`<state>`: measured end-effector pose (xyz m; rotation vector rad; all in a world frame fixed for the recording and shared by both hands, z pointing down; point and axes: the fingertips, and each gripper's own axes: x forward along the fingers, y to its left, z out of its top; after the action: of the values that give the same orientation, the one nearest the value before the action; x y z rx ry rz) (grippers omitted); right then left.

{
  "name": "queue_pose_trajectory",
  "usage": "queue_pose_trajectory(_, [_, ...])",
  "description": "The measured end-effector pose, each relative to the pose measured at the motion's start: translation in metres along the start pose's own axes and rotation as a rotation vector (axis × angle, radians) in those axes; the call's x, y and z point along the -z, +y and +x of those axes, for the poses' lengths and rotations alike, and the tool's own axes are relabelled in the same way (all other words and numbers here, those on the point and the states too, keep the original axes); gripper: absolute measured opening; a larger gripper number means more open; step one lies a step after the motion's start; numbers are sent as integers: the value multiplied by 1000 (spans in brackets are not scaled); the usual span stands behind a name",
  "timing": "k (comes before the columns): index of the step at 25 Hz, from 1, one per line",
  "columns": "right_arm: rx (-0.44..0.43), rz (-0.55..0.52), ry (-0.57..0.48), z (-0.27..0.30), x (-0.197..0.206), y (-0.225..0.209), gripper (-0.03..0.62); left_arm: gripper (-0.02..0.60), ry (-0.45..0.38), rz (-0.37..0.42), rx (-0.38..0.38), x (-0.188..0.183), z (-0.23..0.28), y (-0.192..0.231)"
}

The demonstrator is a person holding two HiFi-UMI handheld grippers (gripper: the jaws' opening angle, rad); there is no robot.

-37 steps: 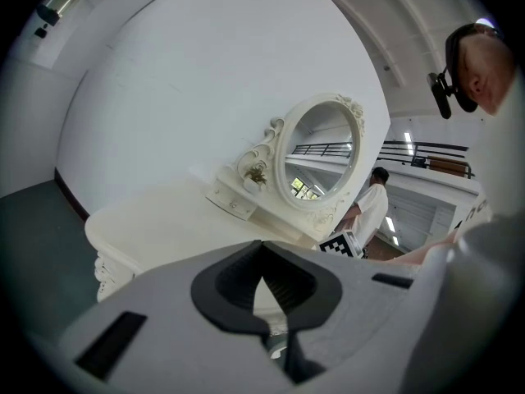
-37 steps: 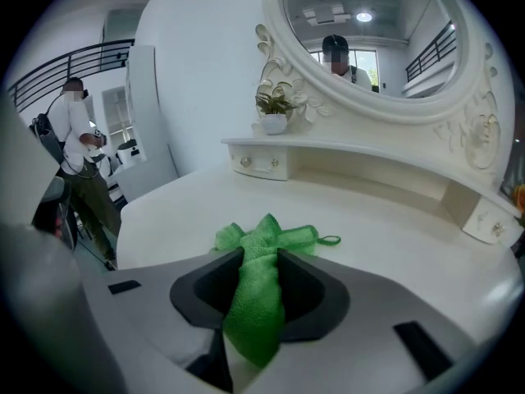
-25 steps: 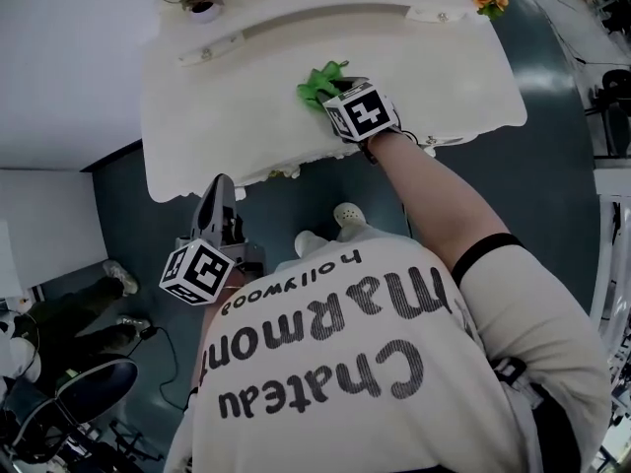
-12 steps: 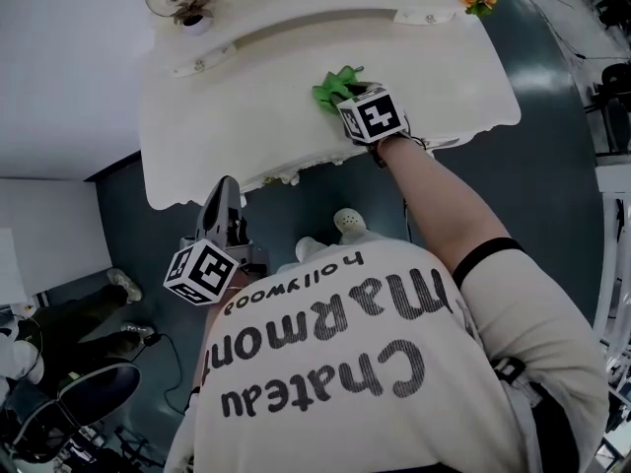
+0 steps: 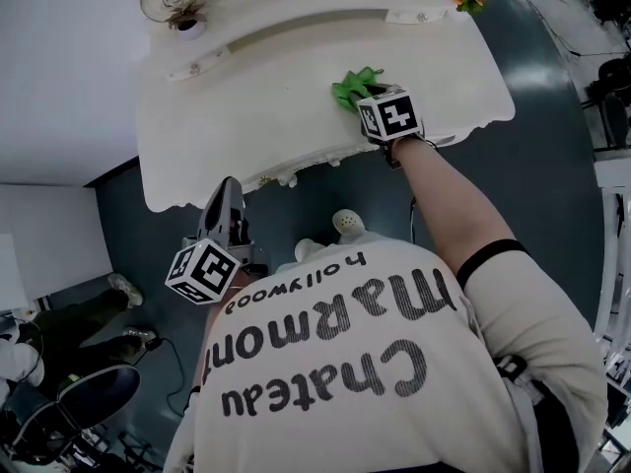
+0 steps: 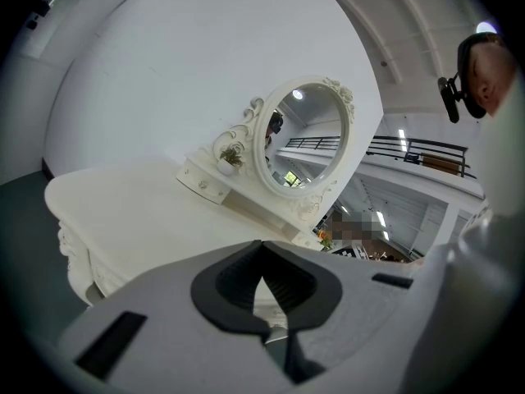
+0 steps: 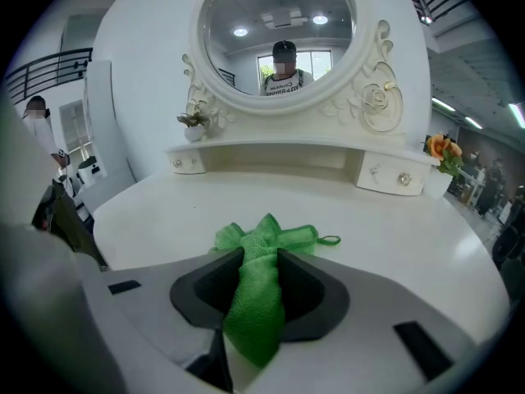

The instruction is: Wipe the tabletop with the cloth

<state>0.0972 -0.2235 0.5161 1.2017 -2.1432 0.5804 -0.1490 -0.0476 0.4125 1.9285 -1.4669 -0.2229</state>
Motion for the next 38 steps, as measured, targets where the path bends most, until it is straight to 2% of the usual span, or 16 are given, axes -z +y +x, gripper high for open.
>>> queue_pose_trajectory(11, [40,39,-10,-9,8,-20,137,8,11,-8,10,4,0,1])
queue_pose_trajectory(20, [51,62,-21,-10,9,-23,137,8,-16,-25,6,-1,-4,7])
queue_pose_trajectory(26, [18,123,-45,-12,7,-25,142,8,-67,-26,-39,-16,-23,22])
queue_pose_trajectory(30, [41,130,-75,-14,0,-16,157,8,-111,-35,-80,-30,-41,35])
queue_pose_trajectory(32, [-12,128,-112,-10,-11,8,158,8,-134,-39,-99,-35,-49,41])
queue_pose_trajectory(38, [-283,64,-153,8,-49,120,155,8,-193,-59,-147,-44,-71,55])
